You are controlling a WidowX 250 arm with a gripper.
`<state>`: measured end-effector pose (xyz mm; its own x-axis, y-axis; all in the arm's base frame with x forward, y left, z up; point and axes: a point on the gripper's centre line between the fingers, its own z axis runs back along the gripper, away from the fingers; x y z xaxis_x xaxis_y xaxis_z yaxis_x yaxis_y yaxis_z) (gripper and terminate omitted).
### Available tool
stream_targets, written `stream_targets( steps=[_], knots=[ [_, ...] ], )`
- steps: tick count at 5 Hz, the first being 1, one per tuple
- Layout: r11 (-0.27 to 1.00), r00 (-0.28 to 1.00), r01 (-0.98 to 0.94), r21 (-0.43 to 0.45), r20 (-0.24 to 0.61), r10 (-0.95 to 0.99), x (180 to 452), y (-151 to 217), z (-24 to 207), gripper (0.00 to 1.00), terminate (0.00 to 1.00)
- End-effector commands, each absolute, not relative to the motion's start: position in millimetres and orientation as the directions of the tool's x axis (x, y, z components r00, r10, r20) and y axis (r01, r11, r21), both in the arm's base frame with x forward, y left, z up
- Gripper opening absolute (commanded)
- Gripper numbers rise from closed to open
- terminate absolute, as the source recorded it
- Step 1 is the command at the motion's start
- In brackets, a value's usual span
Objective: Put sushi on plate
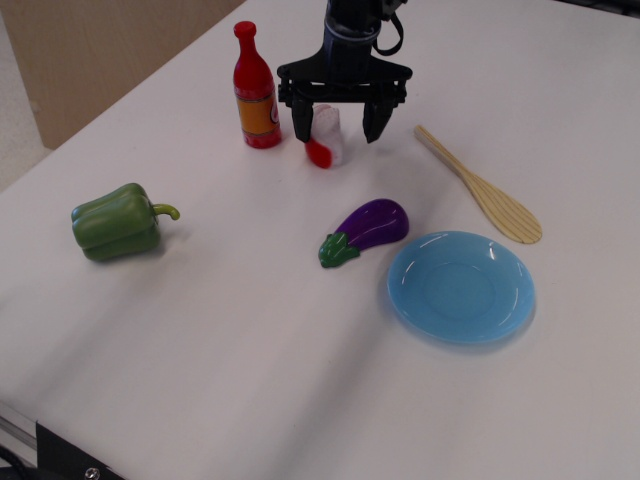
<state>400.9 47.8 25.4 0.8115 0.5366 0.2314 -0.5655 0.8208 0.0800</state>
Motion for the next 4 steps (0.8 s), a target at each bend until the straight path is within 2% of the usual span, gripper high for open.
stream_targets(
  steps=[1,4],
  knots=[
    [0.819,0.799,-0.571,0.059,0.266,0.539,404.3,52.1,40.4,1.00,0.00],
    [0.772,0.748,-0.633,0.062,0.306,0.589,403.8,58.8,41.5,1.00,0.00]
  ],
)
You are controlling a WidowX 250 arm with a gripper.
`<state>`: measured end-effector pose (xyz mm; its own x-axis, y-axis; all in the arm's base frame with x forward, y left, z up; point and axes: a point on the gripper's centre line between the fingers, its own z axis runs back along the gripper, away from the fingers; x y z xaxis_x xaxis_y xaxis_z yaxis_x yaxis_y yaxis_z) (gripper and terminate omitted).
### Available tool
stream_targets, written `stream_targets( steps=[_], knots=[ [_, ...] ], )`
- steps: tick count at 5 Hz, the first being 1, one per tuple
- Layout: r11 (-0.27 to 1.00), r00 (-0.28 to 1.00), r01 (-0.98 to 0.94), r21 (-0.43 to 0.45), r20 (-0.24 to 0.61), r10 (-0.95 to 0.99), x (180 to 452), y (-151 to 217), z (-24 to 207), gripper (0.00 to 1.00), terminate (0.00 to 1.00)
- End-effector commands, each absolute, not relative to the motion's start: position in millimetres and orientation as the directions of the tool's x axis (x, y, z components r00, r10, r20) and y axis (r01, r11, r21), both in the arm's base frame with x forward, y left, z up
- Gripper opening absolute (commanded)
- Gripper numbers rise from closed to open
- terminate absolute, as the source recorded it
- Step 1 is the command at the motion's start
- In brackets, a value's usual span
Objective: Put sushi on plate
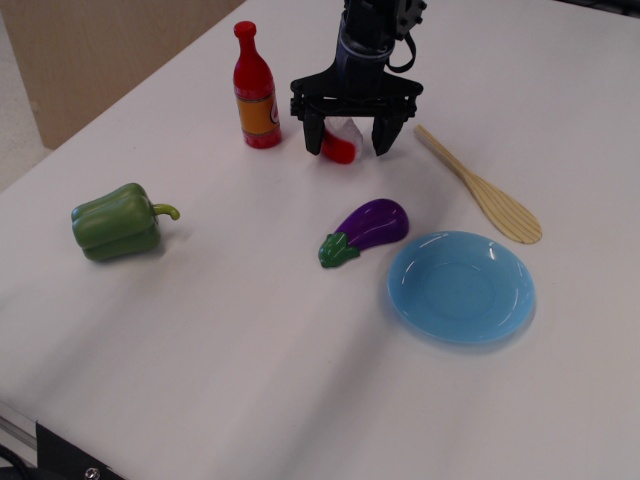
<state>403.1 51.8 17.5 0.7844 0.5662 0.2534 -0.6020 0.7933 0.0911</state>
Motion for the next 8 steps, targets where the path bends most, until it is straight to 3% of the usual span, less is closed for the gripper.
stream_targets(
  steps=[1,2,3,5,6,8],
  knots=[
    [0.722,0.710,-0.686,0.089,0.300,0.637,402,62,35,1.00,0.00],
    [0.658,0.638,-0.751,0.062,0.324,0.698,400,66,34,1.00,0.00],
    [0.633,0.612,-0.773,0.049,0.323,0.722,401,65,32,0.00,0.00],
    [0.695,0.676,-0.717,0.061,0.304,0.671,398,68,33,0.00,0.00],
    [0.709,0.696,-0.703,0.057,0.262,0.669,366,37,39,0.00,0.00],
    [0.853,0.810,-0.521,0.018,0.325,0.488,347,15,70,0.00,0.00]
  ],
)
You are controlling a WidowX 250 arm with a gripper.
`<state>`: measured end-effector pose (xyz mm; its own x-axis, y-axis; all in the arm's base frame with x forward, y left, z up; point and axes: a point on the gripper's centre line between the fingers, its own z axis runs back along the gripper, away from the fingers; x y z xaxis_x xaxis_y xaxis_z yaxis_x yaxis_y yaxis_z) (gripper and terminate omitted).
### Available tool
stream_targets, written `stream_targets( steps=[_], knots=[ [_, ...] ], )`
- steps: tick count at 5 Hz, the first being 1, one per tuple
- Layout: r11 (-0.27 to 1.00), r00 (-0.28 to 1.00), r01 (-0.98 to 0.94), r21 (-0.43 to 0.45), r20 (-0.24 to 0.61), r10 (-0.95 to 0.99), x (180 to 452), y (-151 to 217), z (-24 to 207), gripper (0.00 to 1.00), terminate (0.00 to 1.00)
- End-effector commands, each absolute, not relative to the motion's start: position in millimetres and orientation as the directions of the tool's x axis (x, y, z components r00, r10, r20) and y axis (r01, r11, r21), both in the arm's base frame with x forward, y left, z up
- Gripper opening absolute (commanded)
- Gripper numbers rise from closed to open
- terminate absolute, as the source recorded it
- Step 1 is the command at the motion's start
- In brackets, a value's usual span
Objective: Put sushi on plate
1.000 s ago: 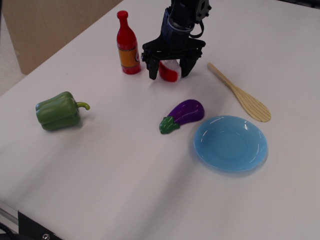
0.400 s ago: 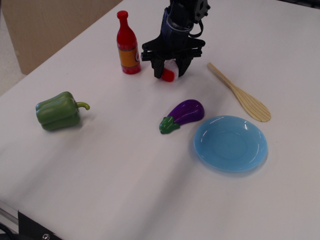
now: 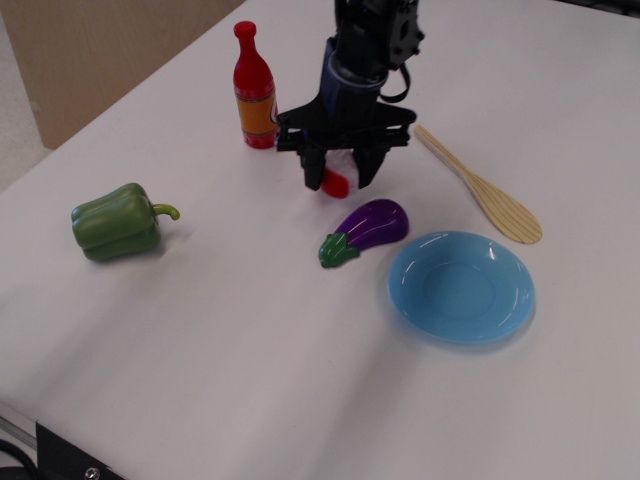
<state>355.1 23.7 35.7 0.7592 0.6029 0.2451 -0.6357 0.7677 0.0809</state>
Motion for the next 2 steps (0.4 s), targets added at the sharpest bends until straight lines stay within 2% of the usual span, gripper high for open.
stream_targets(
  steps=[1,2],
  knots=[
    [0.930,0.882,-0.368,0.014,0.322,0.344,339,-10,66,0.00,0.00],
    [0.968,0.915,-0.250,-0.006,0.324,0.239,325,-38,60,0.00,0.00]
  ],
)
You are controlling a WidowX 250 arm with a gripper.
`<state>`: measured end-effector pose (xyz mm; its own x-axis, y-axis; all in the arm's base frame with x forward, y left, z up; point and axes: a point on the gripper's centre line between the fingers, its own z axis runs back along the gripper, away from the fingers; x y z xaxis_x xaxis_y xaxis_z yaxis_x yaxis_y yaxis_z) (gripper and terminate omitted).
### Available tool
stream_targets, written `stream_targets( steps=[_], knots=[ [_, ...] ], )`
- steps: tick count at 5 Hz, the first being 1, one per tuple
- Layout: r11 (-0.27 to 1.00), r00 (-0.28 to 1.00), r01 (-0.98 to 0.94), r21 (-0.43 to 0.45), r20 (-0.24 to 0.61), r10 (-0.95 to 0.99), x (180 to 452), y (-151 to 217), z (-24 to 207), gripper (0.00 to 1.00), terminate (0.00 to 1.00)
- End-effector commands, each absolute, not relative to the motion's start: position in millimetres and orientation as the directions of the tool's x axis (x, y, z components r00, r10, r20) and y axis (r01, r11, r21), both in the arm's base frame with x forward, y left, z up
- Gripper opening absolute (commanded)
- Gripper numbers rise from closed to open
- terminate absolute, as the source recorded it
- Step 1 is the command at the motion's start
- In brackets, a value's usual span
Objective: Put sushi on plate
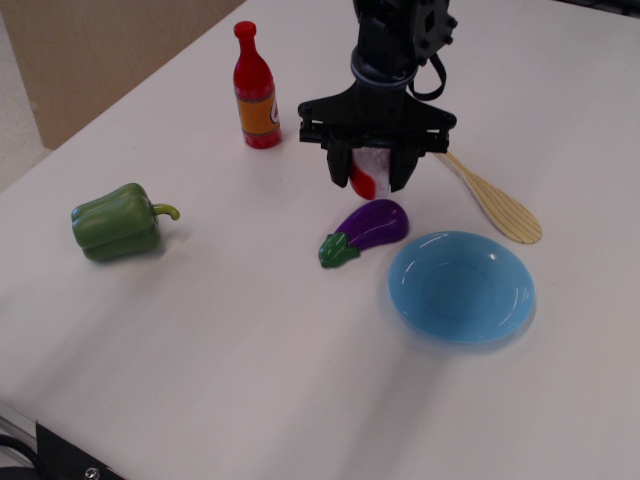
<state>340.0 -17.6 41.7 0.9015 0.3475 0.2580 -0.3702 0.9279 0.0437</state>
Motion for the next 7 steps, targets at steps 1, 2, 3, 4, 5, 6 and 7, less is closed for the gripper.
stream_targets(
  steps=[1,2,3,4,5,6,7],
  knots=[
    [0.990,0.926,-0.138,-0.036,0.350,0.142,298,-78,57,0.00,0.00],
    [0.998,0.929,-0.054,-0.037,0.366,0.064,280,-99,58,0.00,0.00],
    [0.998,0.940,-0.037,-0.052,0.336,0.053,272,-105,48,0.00,0.00],
    [0.996,0.942,-0.068,-0.058,0.325,0.083,273,-100,46,0.00,0.00],
    [0.992,0.935,-0.113,-0.058,0.332,0.126,277,-86,48,0.00,0.00],
    [0.985,0.933,-0.165,-0.058,0.315,0.175,279,-74,47,1.00,0.00],
    [0.979,0.933,-0.198,-0.057,0.296,0.206,280,-68,49,1.00,0.00]
  ],
)
